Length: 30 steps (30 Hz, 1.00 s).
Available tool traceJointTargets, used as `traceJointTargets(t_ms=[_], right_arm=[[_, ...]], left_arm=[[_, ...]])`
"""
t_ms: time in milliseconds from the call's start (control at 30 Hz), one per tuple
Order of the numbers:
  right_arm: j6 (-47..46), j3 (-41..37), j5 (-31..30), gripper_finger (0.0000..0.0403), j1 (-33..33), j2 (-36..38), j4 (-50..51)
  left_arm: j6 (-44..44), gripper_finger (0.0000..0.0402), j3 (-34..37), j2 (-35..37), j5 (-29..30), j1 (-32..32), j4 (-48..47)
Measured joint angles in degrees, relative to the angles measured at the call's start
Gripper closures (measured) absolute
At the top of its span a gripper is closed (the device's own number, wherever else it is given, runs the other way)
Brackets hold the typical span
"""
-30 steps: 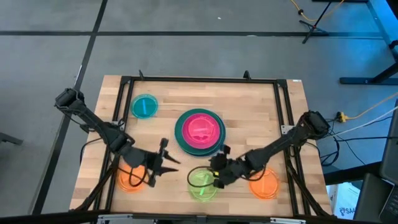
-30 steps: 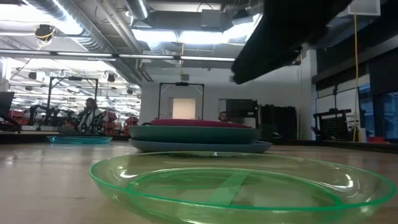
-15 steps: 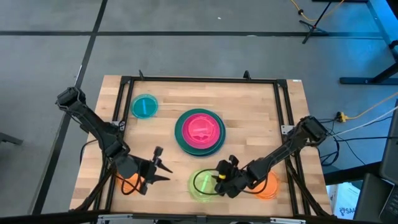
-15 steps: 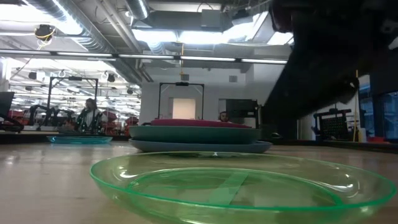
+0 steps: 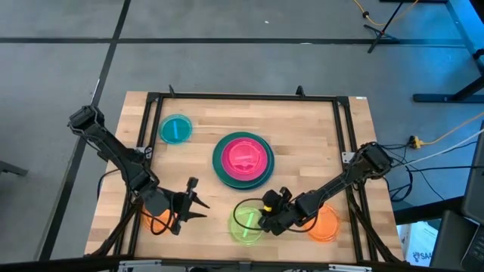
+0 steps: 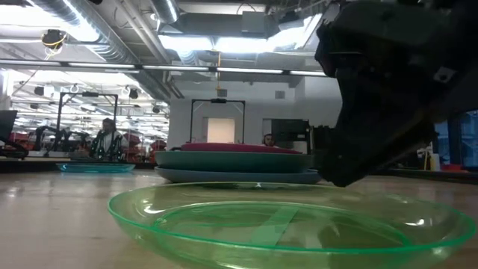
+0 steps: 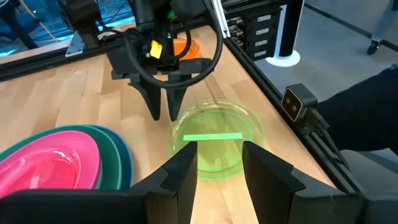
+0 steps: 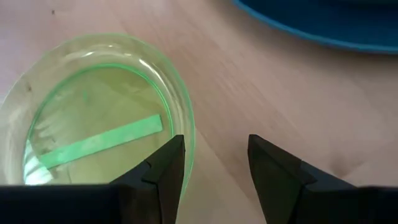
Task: Stack plastic plates
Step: Stack the transparent green plate on top of the transparent pink plate
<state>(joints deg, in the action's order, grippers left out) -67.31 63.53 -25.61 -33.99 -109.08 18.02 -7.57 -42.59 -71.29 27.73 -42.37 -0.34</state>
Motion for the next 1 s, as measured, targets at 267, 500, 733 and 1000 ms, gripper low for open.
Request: traceJointTargets(t_ms=[267,500,733,1000], right_arm=[[0.35,0.13,0.86,0.0233,0.97,-3.16,-0.66],[3.31,0.2,1.79,0.0253,0.97,-3.58,-1.46],[7.89,0.11,1.67,0.0341,1.06,-3.54,-1.06],[14.21,0.07,-0.79,0.0395,1.06,-2.49,-0.98]], left_arm=[[0.46,0.028,0.0,0.0,-0.19,0.17,-0.31],[2.58,0.028,0.0,0.0,-0.22,0.57,-0.56],[5.12,0.028,0.0,0.0,-0.19,1.86,-0.07],[5.2,0.028,0.0,0.09,-0.16,4.22,-0.08]])
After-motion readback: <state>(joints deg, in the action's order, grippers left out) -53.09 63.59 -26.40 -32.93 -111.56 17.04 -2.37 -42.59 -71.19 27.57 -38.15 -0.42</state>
